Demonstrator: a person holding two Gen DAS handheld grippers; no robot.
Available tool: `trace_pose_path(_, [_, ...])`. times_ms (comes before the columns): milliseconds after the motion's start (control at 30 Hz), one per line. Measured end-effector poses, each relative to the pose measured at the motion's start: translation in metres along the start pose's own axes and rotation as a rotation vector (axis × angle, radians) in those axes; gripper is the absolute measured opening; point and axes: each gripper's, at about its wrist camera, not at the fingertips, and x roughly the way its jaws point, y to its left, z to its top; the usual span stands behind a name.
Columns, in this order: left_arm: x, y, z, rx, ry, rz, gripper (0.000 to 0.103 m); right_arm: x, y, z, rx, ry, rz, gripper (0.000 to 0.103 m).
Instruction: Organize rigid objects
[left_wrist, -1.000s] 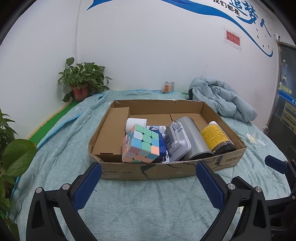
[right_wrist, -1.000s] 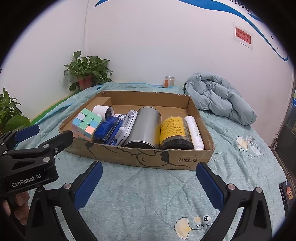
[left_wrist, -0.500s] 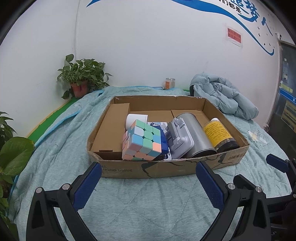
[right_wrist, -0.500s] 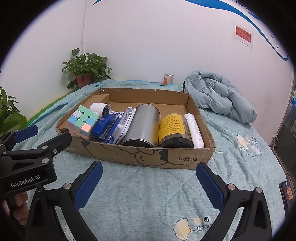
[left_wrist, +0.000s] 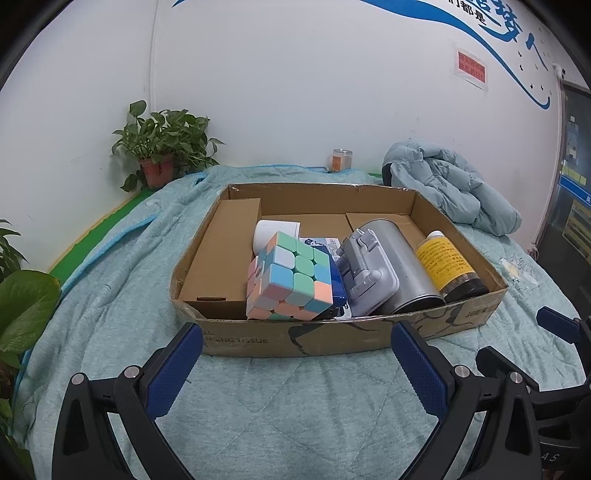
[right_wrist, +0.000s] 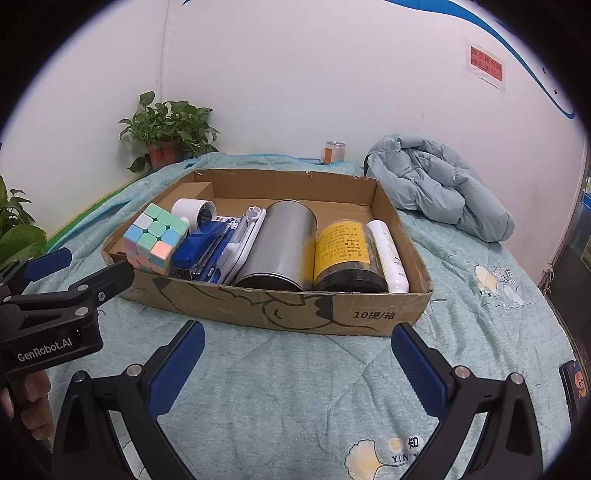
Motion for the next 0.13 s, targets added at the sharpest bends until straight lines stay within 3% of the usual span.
trace_pose_path(133, [0.0065, 0.0023, 0.0031, -0.002, -0.009, -0.033, 0.102, 0.0042, -0.001, 0.0013, -0.003, 0.006, 0.002, 0.101])
